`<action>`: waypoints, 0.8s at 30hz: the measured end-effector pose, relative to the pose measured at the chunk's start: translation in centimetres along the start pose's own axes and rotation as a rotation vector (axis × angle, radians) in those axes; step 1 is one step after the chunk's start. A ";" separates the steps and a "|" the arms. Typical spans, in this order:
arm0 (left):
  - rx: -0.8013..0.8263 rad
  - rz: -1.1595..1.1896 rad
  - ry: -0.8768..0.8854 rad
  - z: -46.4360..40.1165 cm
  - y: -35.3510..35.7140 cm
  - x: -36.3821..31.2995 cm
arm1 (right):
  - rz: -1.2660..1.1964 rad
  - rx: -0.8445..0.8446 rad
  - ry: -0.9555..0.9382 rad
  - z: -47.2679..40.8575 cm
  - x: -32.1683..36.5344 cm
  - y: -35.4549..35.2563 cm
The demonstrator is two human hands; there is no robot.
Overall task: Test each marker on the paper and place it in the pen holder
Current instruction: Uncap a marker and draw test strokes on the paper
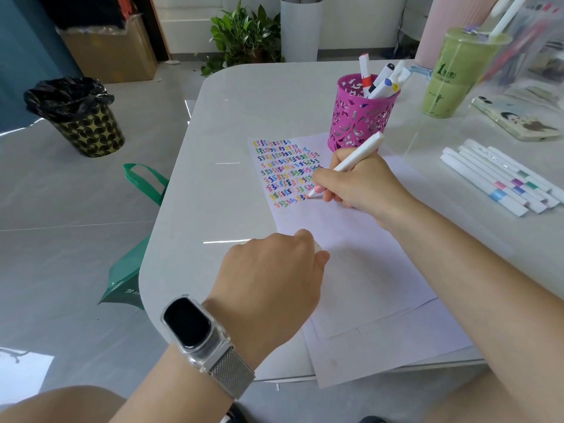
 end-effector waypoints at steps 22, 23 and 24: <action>-0.366 0.509 -0.242 -0.7 -3.0 3.4 | -0.607 0.060 0.088 2.9 5.0 -3.1; -0.361 0.513 -0.245 -0.8 -2.9 3.3 | -0.598 0.075 0.074 3.1 5.1 -3.0; -0.359 0.514 -0.248 -0.8 -2.9 3.3 | -0.585 0.086 0.062 3.2 5.2 -2.8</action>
Point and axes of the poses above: each hand's wrist, its own z-axis away from the middle knuckle, its own y-axis out of the palm, x = y × z, the point moved 8 cm from there along -z, towards the middle knuckle, and after that the axes turned 13 degrees about -x, right-handed, at the moved point
